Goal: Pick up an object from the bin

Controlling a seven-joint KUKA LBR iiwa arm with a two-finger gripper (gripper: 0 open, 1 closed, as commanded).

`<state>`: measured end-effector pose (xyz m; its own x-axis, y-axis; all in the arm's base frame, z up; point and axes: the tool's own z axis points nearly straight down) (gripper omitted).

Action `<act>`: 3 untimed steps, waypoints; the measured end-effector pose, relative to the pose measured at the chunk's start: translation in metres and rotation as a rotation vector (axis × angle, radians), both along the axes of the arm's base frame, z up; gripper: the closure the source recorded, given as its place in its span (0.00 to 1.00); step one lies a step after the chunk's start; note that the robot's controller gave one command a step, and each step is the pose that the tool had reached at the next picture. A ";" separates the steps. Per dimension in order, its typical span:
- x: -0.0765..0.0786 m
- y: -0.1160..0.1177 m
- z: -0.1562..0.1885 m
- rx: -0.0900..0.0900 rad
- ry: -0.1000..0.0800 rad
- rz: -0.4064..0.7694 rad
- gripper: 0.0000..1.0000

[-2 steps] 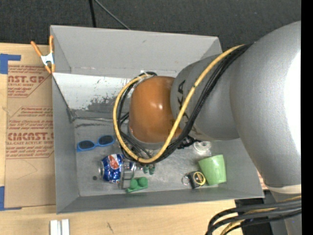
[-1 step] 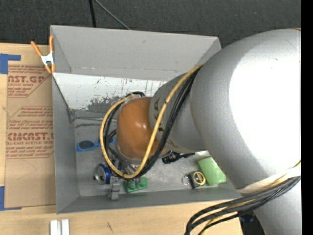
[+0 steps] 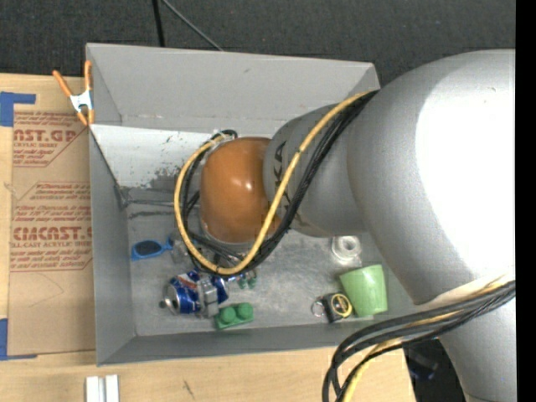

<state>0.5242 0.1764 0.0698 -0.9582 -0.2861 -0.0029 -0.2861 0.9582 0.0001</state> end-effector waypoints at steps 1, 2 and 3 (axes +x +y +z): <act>0.000 0.001 0.001 0.002 0.000 0.000 1.00; 0.003 0.059 0.083 0.006 -0.007 0.083 1.00; 0.025 0.016 0.158 0.001 -0.009 0.084 1.00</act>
Offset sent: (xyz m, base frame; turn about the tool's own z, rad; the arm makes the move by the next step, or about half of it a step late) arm 0.0000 0.0000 0.0000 0.0000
